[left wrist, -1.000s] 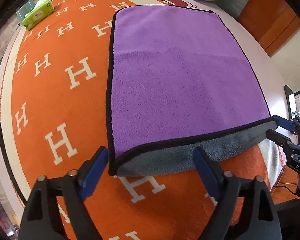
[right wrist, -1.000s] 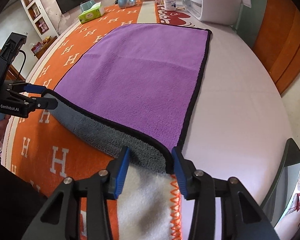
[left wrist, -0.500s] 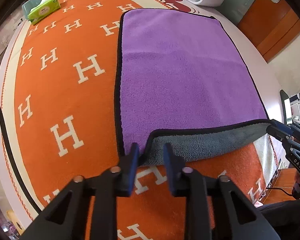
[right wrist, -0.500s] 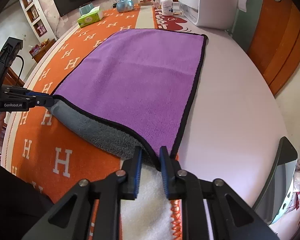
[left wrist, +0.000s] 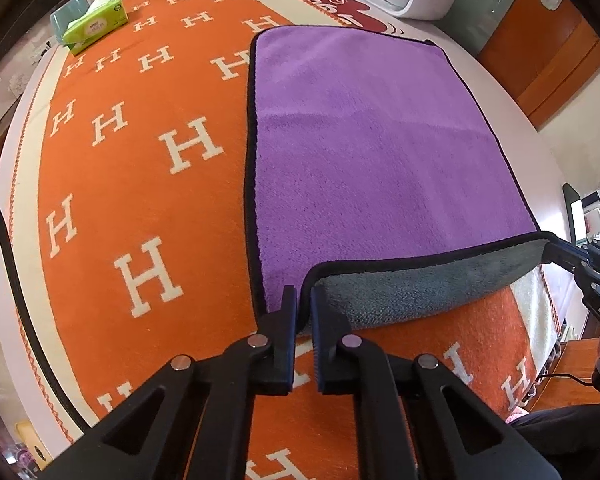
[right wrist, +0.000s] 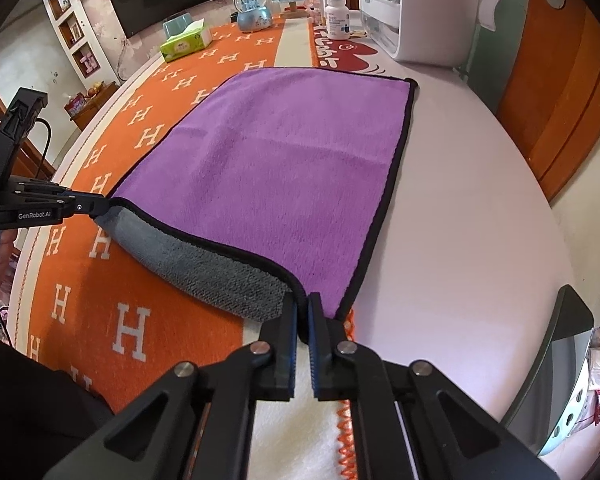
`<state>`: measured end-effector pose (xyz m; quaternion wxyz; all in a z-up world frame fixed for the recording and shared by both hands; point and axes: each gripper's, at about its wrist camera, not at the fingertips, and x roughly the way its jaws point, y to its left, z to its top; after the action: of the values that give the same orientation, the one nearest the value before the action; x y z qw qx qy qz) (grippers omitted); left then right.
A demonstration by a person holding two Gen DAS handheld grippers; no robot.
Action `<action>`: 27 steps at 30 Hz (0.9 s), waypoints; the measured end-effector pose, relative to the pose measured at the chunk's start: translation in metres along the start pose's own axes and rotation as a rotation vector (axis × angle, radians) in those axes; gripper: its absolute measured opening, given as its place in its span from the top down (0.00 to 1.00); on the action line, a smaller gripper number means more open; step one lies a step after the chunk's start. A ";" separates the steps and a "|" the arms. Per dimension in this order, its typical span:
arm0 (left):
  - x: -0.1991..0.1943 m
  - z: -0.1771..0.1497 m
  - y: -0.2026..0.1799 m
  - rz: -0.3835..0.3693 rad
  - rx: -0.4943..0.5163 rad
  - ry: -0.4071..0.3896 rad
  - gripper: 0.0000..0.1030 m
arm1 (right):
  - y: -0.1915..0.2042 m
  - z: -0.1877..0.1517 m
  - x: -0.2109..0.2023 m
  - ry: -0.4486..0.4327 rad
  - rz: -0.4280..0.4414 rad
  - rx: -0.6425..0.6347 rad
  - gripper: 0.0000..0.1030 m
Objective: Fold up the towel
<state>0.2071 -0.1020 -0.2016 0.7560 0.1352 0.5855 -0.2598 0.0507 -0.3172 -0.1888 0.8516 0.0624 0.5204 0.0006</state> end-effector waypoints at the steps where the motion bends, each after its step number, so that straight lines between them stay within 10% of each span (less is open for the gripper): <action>1: -0.002 0.001 0.001 0.001 -0.001 -0.005 0.96 | -0.001 0.001 -0.002 -0.005 0.007 0.001 0.96; 27: -0.088 0.079 0.009 0.005 0.059 -0.300 0.96 | -0.024 0.085 -0.061 -0.217 -0.016 -0.057 0.96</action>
<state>0.2609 -0.1142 -0.0963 0.8312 0.1184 0.4579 -0.2923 0.0965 -0.3543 -0.0993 0.9043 0.0340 0.4255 0.0019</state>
